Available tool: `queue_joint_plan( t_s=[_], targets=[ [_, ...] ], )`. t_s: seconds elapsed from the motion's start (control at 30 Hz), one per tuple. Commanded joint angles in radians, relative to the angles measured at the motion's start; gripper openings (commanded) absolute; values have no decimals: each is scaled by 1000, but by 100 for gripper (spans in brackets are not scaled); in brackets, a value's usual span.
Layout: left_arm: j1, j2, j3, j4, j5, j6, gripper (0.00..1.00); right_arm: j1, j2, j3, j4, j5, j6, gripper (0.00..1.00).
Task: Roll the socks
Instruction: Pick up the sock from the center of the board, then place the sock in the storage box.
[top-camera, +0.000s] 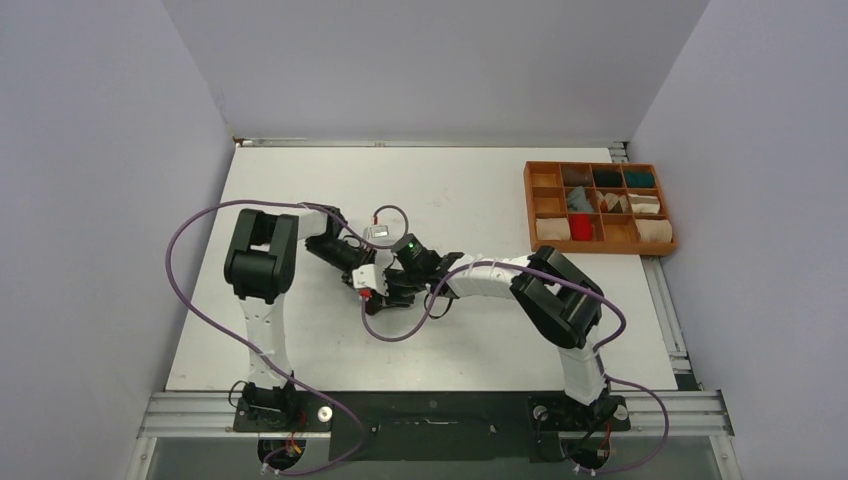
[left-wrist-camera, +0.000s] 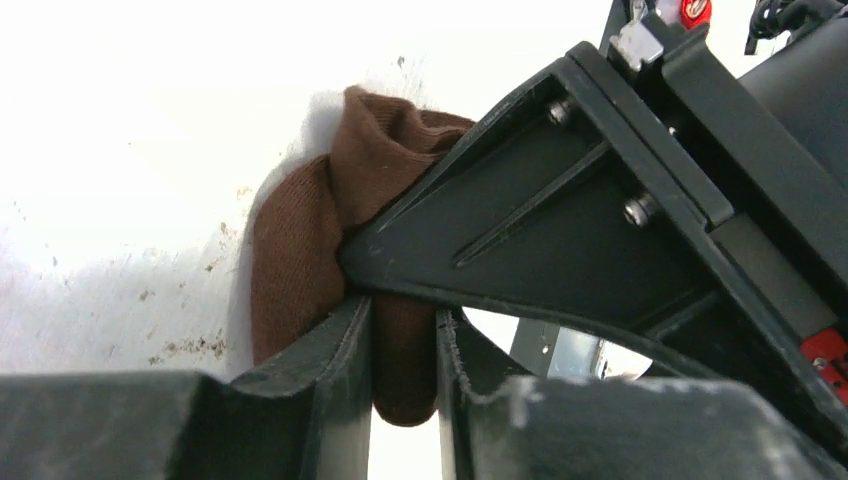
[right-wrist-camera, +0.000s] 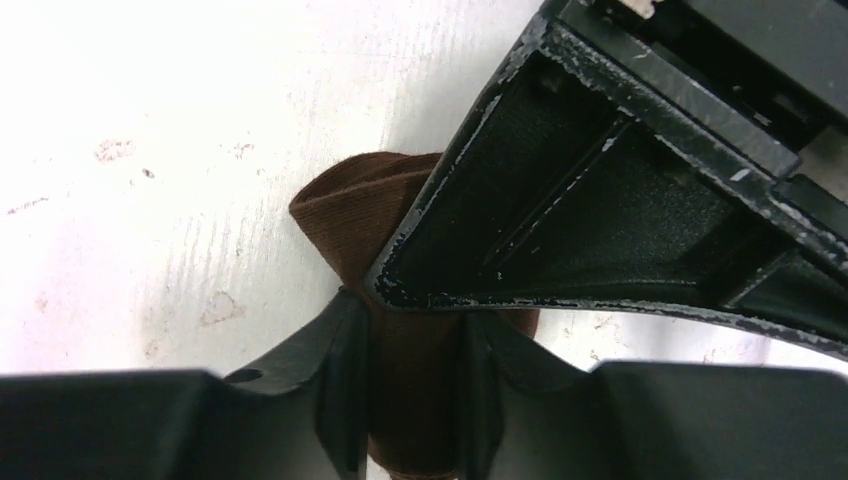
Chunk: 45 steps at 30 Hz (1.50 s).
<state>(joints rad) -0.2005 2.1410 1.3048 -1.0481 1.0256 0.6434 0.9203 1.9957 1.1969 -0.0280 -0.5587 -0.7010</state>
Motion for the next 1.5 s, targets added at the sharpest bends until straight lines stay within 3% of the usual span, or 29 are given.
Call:
queue_joint_plan(
  t_s=[0.0,0.13,0.37,0.6,0.73,0.87,1.27,1.37,1.47],
  targets=[
    [-26,-60,10,7,23,42,27,2,28,2,-50,11,30,7],
    [1,-187,-13,124,-73,-14,42,-18,-9,-33,-69,49,144,5],
    [146,-382,20,208,-190,-80,48,-168,-102,-44,-155,64,413,5],
    [183,-452,30,190,-327,-82,50,-528,-238,115,-268,126,605,5],
    [182,-450,16,167,-356,-71,51,-746,-192,253,-356,244,697,5],
    [181,-455,-4,178,-374,-67,52,-860,-102,347,-405,388,744,5],
    [182,-448,-22,188,-372,-65,52,-887,75,449,-392,669,709,5],
    [182,-446,-23,189,-372,-65,52,-860,97,437,-392,670,683,5],
    [182,-445,-21,189,-372,-67,52,-861,114,403,-368,527,733,5]
  ],
)
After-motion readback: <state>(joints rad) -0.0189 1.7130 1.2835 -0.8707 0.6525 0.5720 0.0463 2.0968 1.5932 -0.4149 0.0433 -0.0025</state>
